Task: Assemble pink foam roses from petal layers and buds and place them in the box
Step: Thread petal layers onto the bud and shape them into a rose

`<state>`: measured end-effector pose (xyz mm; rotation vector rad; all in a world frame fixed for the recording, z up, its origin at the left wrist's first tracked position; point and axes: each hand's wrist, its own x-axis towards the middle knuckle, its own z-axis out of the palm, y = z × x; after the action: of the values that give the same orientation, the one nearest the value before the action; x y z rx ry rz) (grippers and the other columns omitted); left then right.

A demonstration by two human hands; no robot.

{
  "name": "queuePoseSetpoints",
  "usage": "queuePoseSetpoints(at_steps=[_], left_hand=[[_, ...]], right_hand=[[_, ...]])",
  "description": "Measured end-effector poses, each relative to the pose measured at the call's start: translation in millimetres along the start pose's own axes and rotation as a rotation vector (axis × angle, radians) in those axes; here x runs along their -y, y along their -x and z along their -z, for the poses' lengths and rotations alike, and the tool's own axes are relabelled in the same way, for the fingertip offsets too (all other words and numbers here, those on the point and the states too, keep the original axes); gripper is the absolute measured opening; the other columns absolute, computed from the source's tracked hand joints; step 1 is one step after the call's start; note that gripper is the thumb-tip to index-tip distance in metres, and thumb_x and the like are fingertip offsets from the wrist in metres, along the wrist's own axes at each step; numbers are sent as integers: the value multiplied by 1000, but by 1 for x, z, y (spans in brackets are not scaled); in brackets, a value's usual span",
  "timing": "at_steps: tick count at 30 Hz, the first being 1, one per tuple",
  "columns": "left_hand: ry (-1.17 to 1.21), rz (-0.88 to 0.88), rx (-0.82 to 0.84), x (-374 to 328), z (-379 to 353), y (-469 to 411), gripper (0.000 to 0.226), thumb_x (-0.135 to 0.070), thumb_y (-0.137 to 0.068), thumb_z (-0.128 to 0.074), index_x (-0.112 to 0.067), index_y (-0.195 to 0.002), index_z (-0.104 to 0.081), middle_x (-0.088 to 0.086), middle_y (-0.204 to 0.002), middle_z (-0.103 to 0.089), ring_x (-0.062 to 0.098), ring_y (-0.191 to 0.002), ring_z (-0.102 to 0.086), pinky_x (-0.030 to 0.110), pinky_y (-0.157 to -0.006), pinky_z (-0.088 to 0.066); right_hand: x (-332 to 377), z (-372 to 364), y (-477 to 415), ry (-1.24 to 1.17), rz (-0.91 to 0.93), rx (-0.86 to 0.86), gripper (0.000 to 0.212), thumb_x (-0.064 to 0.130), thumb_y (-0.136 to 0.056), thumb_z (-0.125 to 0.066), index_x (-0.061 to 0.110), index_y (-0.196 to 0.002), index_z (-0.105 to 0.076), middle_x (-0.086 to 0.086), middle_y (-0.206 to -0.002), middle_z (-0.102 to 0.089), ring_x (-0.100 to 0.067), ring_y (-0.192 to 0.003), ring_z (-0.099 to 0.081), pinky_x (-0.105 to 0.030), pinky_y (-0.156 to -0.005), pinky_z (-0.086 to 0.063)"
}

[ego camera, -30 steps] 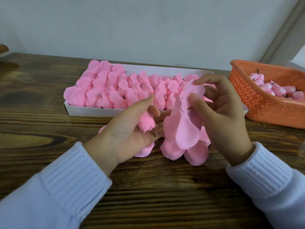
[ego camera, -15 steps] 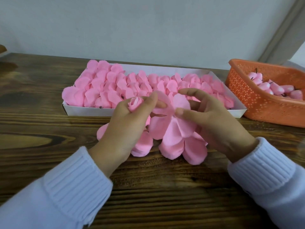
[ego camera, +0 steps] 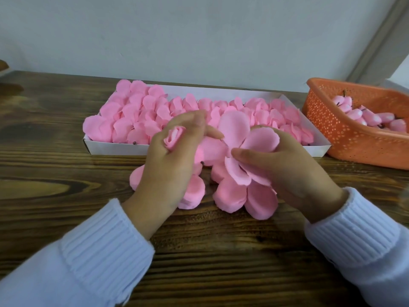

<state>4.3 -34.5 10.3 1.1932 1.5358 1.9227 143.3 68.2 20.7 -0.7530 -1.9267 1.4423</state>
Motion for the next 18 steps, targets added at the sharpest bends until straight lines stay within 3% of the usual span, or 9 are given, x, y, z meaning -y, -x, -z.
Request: queuePoseSetpoints(at_steps=[3,5,7,9,10,12,13,15,18], left_hand=[[121,27,-60,3,1,1,38,-50,-89,-42,-36,-79,-76,-10,-101,-72,3,-117,-55,47,-109,-34],[150,22,-47,1,2,0,42,-59,-85,-41,-39,-72,-75,0,-123,-65,4,-127,-48,52,-111,-31],[150,25,-20,-1,1,0,45,-64,-80,-38,-40,-73,-75,3,-131,-59,1,-130,-44,57,-109,-32],[117,-1,-11,1,0,0,48,-64,-80,-34,-40,-71,-75,-5,-131,-60,-3,-129,-42,51,-112,-30],[85,-23,-13,1,-1,2,50,-63,-82,-33,-39,-74,-75,-10,-128,-61,-7,-128,-42,41,-114,-28],[10,-70,8,0,-3,5,52,-56,-90,-30,-28,-92,-74,-27,-113,-64,-18,-120,-42,16,-109,-27],[-22,-80,27,0,-3,7,54,-52,-94,-30,-18,-103,-71,-37,-102,-64,-24,-115,-41,13,-105,-28],[-57,-78,47,-1,-5,9,57,-49,-95,-30,-6,-112,-64,-47,-94,-59,-27,-112,-40,26,-109,-29],[-68,-75,53,-3,-6,10,56,-45,-93,-29,-6,-113,-64,-49,-95,-57,-26,-112,-41,46,-110,-33]], right_hand=[[3,-3,4,93,-4,-50,12,19,-77,-76,15,-82,-67,2,-71,-68,-8,-64,-65,-20,-54,-49],[4,-6,7,114,-24,-35,8,20,-79,-75,14,-80,-69,1,-70,-70,-7,-63,-66,-20,-54,-50],[4,-10,9,110,-39,-9,7,19,-81,-73,15,-76,-69,2,-67,-70,-7,-61,-65,-20,-54,-50],[4,-12,10,68,-62,18,10,17,-83,-70,15,-73,-70,3,-65,-68,-8,-61,-64,-21,-54,-50],[3,-13,11,45,-72,33,11,16,-84,-69,14,-73,-70,2,-65,-68,-9,-62,-64,-22,-55,-51],[3,-14,12,7,-86,64,10,15,-85,-67,11,-76,-70,0,-68,-69,-11,-65,-65,-26,-60,-53],[3,-14,13,-7,-88,77,10,15,-86,-66,11,-77,-70,-1,-69,-69,-11,-66,-65,-26,-61,-53],[3,-15,14,-25,-86,93,11,14,-87,-65,12,-77,-70,-1,-70,-70,-12,-68,-66,-26,-61,-53],[3,-18,15,-62,-84,93,13,11,-87,-64,11,-76,-70,-5,-75,-72,-15,-71,-67,-31,-67,-54]])
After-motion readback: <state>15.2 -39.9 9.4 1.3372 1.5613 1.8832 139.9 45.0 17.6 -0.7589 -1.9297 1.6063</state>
